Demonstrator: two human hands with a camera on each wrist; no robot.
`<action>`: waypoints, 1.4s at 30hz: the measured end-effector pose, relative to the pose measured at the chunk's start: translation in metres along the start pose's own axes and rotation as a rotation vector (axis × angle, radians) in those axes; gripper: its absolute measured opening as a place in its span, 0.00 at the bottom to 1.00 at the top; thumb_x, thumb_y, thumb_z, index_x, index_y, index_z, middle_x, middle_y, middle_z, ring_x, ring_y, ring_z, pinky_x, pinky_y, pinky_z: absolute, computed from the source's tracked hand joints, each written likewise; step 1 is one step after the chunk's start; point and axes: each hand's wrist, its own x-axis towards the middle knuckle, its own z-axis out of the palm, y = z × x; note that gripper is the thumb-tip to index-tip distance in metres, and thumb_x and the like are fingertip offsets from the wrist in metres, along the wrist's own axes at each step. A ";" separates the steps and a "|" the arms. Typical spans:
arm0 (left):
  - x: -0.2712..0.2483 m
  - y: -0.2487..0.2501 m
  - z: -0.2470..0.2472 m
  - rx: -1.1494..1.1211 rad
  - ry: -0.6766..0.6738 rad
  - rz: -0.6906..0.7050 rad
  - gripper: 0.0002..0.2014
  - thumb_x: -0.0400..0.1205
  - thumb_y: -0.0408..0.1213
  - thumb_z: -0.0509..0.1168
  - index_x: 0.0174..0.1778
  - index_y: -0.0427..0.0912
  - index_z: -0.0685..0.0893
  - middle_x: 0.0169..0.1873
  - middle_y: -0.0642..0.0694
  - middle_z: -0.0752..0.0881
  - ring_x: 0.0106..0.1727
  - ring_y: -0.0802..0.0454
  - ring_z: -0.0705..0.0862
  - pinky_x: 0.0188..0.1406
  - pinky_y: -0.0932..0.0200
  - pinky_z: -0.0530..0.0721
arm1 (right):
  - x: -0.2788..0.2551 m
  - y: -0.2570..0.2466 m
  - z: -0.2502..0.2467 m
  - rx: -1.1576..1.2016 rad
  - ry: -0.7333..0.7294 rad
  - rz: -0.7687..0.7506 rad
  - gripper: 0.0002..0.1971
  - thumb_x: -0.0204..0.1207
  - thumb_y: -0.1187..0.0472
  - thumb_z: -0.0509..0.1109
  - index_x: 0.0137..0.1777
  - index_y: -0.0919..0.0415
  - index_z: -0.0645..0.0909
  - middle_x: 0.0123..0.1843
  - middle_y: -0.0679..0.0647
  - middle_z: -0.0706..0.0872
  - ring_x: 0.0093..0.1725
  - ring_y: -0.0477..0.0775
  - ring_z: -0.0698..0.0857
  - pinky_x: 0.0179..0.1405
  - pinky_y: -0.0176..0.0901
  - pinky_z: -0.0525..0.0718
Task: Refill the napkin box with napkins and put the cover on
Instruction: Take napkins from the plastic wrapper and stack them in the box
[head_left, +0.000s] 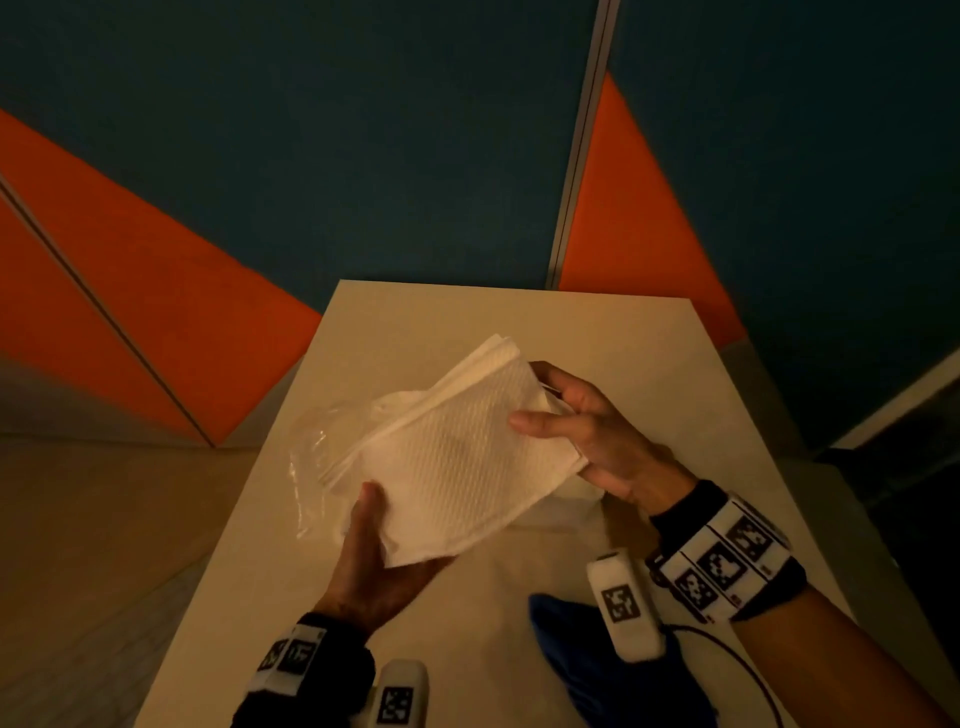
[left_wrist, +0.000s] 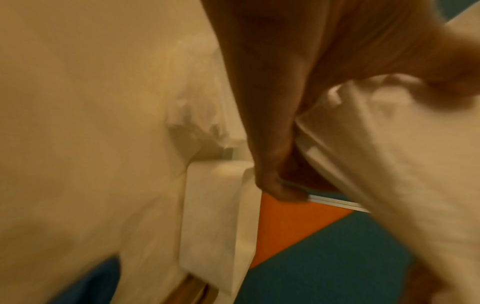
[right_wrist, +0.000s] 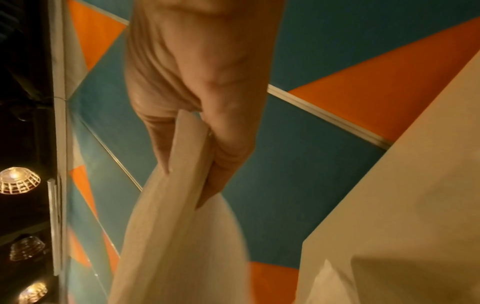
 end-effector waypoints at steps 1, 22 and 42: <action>0.002 0.006 -0.001 0.078 0.004 0.077 0.35 0.44 0.54 0.85 0.49 0.49 0.91 0.55 0.43 0.89 0.56 0.41 0.88 0.53 0.40 0.86 | -0.001 0.001 -0.003 -0.052 0.058 -0.013 0.18 0.68 0.70 0.73 0.55 0.51 0.80 0.51 0.50 0.85 0.52 0.52 0.87 0.52 0.49 0.88; -0.026 0.080 -0.030 1.653 0.209 0.898 0.51 0.52 0.72 0.72 0.70 0.62 0.61 0.66 0.54 0.72 0.61 0.50 0.76 0.59 0.49 0.77 | 0.048 0.050 0.018 -0.557 0.067 -0.306 0.15 0.66 0.66 0.74 0.37 0.44 0.74 0.33 0.35 0.82 0.36 0.34 0.76 0.36 0.33 0.73; 0.002 0.103 0.020 1.627 0.028 0.376 0.19 0.78 0.59 0.60 0.62 0.57 0.76 0.56 0.53 0.85 0.56 0.57 0.83 0.50 0.62 0.78 | 0.048 0.061 0.017 -0.453 0.076 -0.338 0.18 0.66 0.71 0.72 0.45 0.48 0.75 0.40 0.36 0.82 0.39 0.33 0.79 0.42 0.29 0.78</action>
